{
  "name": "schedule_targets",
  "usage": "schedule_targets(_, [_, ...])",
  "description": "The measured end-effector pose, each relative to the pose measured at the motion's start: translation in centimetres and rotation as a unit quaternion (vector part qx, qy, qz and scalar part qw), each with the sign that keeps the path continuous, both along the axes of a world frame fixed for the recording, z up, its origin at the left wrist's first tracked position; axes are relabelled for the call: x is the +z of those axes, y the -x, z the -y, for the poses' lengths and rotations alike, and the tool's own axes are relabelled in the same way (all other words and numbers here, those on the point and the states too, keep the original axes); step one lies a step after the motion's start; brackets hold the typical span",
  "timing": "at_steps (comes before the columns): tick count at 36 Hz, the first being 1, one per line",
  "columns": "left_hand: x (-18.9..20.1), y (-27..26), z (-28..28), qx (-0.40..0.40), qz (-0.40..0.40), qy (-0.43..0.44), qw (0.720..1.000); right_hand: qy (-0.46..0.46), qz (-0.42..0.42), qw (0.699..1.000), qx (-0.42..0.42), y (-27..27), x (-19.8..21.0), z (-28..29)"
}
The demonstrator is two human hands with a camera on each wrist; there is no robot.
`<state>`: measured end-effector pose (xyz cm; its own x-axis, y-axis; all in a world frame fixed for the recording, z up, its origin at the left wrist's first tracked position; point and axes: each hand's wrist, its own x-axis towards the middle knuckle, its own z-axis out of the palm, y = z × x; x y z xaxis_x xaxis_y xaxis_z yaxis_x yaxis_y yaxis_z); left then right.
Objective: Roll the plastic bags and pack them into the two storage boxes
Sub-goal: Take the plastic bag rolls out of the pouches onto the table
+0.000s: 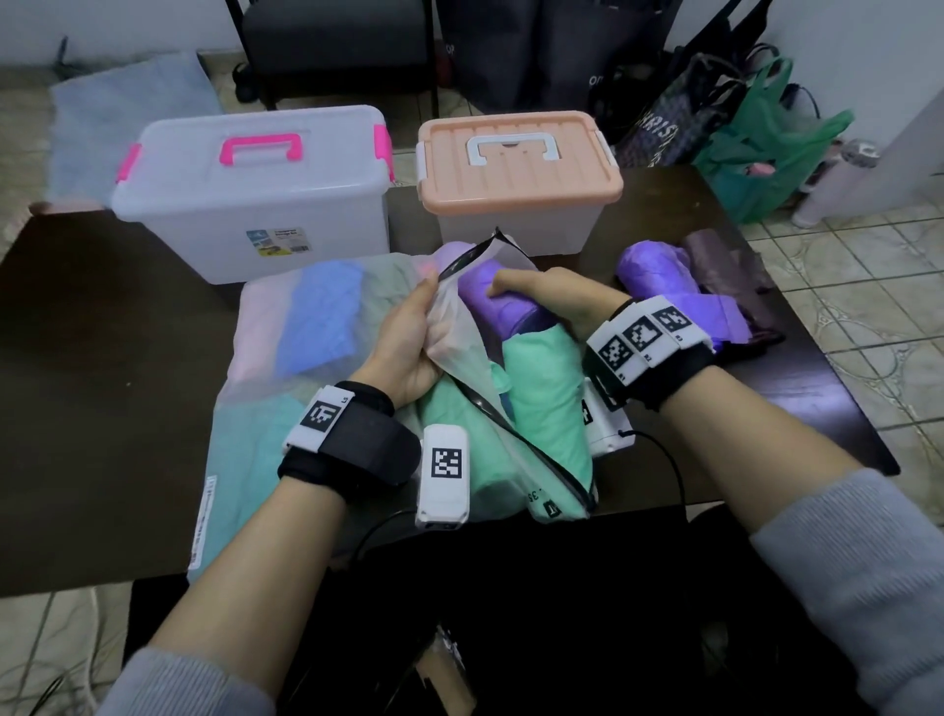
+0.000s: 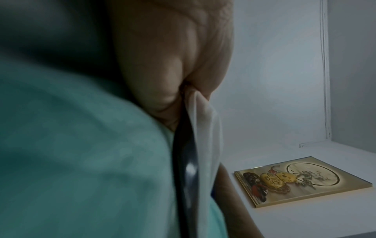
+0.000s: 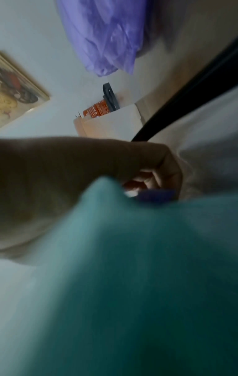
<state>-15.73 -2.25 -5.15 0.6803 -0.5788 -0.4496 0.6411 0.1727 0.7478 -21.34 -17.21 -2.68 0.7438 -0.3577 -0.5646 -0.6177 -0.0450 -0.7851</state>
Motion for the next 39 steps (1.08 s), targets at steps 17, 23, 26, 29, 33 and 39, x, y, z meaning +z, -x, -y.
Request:
schedule_targets(17, [0.2,0.2,-0.1,0.029,0.009,0.000,1.000,0.332,0.084,0.931,0.124,0.2,0.2,-1.9])
schedule_targets(23, [-0.1,0.0,0.0,0.045,0.001,-0.018,0.999,0.406,0.101,0.897,0.145,0.3,-1.0,-1.5])
schedule_targets(26, [-0.1,0.0,0.1,0.046,0.003,-0.013,0.999,0.393,0.120,0.906,0.096,0.5,-0.5,-1.4])
schedule_targets(29, [-0.1,0.0,0.1,0.040,0.002,-0.004,0.999,0.342,0.115,0.931,0.062,0.5,0.4,-1.6])
schedule_targets(33, [-0.1,-0.1,0.0,0.046,-0.007,0.004,0.999,0.299,0.079,0.949,0.060,0.8,1.7,-0.7])
schedule_targets(39, [0.0,0.0,0.0,0.049,-0.016,0.017,0.999,0.258,0.013,0.965,0.055,3.9,4.1,1.6])
